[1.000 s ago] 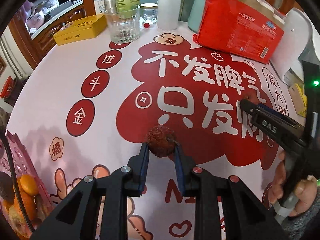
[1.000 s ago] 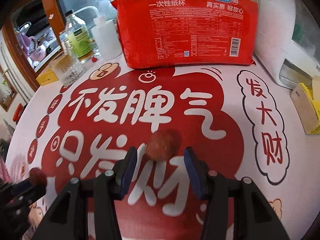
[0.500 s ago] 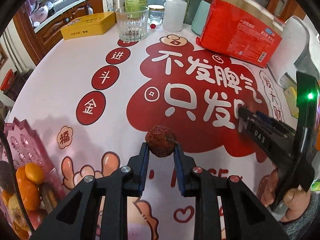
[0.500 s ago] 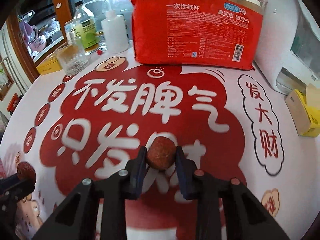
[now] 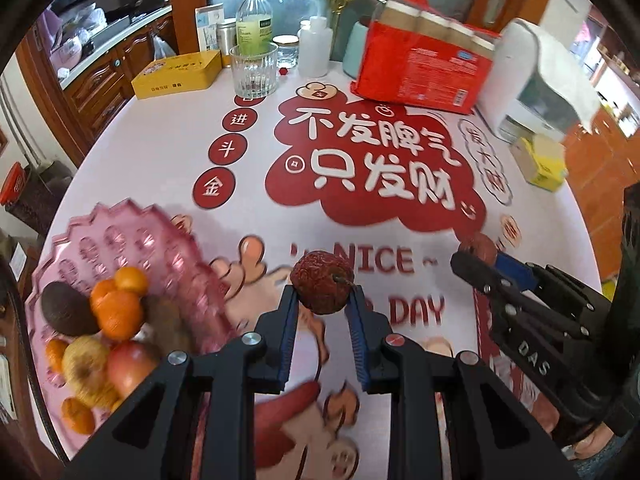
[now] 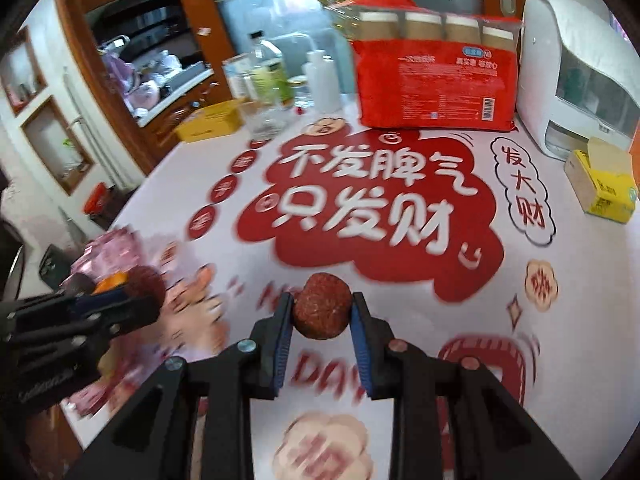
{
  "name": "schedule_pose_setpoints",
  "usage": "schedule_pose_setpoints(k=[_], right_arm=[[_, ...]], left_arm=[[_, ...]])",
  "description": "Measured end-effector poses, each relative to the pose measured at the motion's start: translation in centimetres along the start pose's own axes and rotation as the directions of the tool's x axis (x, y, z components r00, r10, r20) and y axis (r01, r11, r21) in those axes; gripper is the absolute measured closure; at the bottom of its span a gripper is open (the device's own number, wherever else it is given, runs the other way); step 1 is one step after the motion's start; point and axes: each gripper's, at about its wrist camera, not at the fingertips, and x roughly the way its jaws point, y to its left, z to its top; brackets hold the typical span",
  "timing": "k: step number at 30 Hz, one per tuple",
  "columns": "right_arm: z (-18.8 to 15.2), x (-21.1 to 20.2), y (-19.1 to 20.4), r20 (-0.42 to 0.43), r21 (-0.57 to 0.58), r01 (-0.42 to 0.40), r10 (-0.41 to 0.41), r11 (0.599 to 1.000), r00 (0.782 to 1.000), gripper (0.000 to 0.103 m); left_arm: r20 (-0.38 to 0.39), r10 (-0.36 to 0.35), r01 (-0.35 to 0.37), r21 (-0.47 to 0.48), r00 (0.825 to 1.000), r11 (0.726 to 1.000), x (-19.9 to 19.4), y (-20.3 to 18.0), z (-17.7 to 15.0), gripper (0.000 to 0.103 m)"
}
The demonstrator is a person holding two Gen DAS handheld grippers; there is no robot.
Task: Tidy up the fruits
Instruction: 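Carry both held lychees over the pink bowl and open both tools inside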
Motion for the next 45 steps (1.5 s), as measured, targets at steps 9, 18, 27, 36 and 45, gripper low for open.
schedule_pose_setpoints(k=[9,18,27,36,45], right_arm=[[-4.4,-6.0,6.7,-0.004,-0.014,-0.048,0.048,0.999,0.999,0.075],[-5.5,-7.9,16.2,0.042,-0.076,-0.023,0.026,0.997,0.999,0.075],[-5.0,-6.6,23.5,0.058,-0.092,-0.002,0.007,0.996,0.998,0.075],[-5.6,-2.8,26.6,-0.012,-0.047,0.037,-0.038,0.998,0.999,0.075],[-7.1,0.1,27.4,-0.083,0.001,0.083,-0.083,0.997,0.993,0.074]], left_arm=[[0.010,-0.010,0.009,0.048,1.000,0.999,-7.3,5.3,-4.0,0.080],[0.049,0.019,-0.022,0.051,0.999,0.998,-12.2,14.1,-6.1,0.080],[0.045,-0.016,0.014,0.049,0.999,0.999,-12.3,20.0,-6.2,0.080],[-0.003,-0.065,0.065,0.102,0.998,0.993,-10.0,22.0,-5.2,0.080],[-0.046,-0.089,0.095,0.168,0.995,0.981,-7.1,21.8,-4.1,0.079]])
